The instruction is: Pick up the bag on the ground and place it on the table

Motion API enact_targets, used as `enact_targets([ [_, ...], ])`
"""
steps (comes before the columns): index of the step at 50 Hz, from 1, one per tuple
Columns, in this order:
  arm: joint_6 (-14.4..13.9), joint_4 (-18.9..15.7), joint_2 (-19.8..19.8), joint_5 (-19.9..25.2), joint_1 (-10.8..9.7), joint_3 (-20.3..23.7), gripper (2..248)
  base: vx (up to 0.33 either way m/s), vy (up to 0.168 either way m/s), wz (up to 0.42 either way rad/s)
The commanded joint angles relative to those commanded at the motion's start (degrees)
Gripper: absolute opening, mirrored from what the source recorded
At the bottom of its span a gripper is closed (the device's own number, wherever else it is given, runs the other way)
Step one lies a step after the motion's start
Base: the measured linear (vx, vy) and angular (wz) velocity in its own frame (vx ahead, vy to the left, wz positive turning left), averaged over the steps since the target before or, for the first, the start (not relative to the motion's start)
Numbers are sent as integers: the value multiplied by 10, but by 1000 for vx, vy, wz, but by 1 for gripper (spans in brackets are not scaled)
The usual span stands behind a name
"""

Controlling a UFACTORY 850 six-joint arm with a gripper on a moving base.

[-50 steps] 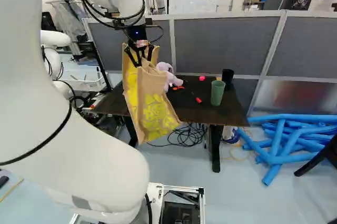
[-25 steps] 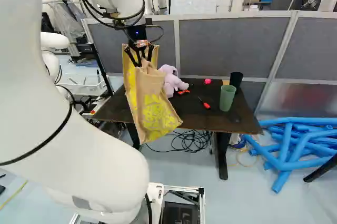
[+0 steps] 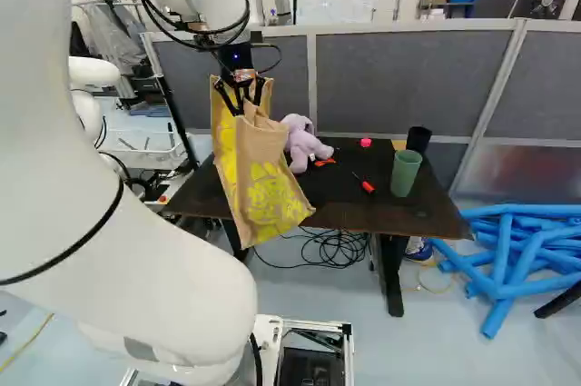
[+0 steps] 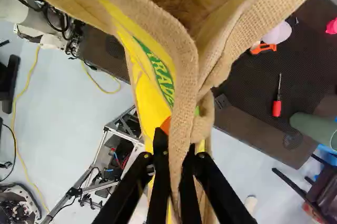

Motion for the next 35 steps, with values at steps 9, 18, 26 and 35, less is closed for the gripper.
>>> enact_targets([
  [9,0,0,-3,0,0,-2,22,0,0,0],
  [18,0,0,-9,0,0,-8,22,0,0,0],
  [26,0,0,-19,0,2,-17,22,0,0,0],
  [35,0,0,-30,0,6,-28,22,0,0,0],
])
